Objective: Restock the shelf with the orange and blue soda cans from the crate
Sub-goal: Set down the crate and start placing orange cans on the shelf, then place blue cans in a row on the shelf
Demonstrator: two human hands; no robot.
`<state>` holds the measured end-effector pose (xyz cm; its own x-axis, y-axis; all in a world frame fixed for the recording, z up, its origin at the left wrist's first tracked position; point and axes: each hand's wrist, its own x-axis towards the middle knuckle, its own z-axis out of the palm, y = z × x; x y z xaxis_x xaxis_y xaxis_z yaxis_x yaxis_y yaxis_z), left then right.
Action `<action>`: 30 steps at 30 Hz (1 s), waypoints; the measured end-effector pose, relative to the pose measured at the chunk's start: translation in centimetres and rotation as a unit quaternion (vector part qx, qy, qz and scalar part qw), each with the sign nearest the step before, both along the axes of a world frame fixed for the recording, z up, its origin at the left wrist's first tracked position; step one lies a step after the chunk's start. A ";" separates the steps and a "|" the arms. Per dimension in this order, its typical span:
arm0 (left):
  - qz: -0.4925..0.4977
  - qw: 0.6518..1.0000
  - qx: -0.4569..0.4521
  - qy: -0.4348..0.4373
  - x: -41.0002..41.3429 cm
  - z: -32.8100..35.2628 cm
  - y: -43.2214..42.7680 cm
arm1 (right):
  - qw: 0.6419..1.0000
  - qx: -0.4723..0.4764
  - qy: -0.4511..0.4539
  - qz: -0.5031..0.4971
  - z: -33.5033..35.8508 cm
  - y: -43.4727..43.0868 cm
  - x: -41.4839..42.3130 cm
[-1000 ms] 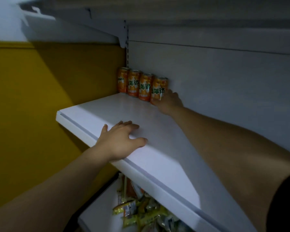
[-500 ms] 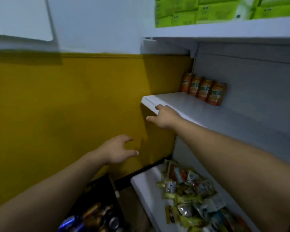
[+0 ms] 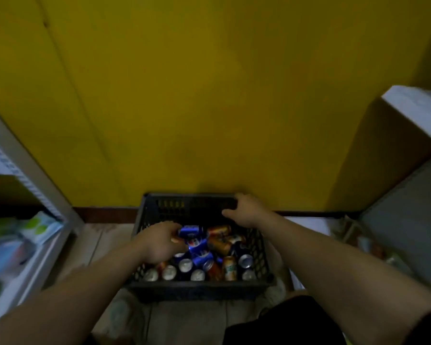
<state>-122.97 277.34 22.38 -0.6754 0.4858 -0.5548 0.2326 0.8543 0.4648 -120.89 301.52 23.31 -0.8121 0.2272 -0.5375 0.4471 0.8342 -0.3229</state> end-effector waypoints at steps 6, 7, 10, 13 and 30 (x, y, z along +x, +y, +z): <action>0.037 0.994 0.021 -0.097 -1.7 -8.9 -2.1 | 0.997 -0.047 -0.057 0.021 -10.8 -1.8 -2.6; 0.031 0.994 0.013 -0.106 -2.2 -10.5 -2.2 | 0.996 -0.059 -0.069 0.023 -12.6 -2.1 -2.9; 0.009 0.991 -0.020 -0.130 -3.7 -15.3 -2.4 | 0.991 -0.107 -0.079 0.026 -18.4 -2.7 -3.7; 0.006 0.990 -0.035 -0.140 -5.0 -19.7 -2.2 | 0.982 -0.156 -0.103 0.005 -23.0 -3.6 -4.6; -0.025 0.983 -0.108 -0.150 -7.8 -34.9 -1.3 | 0.969 -0.148 -0.194 0.047 -40.0 -9.9 -5.8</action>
<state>-130.75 276.01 -12.53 -0.4442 0.3638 -0.8187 0.1582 0.9313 0.3280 -126.70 291.66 -16.72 -0.5450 -0.0490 -0.8370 0.5094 0.7736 -0.3769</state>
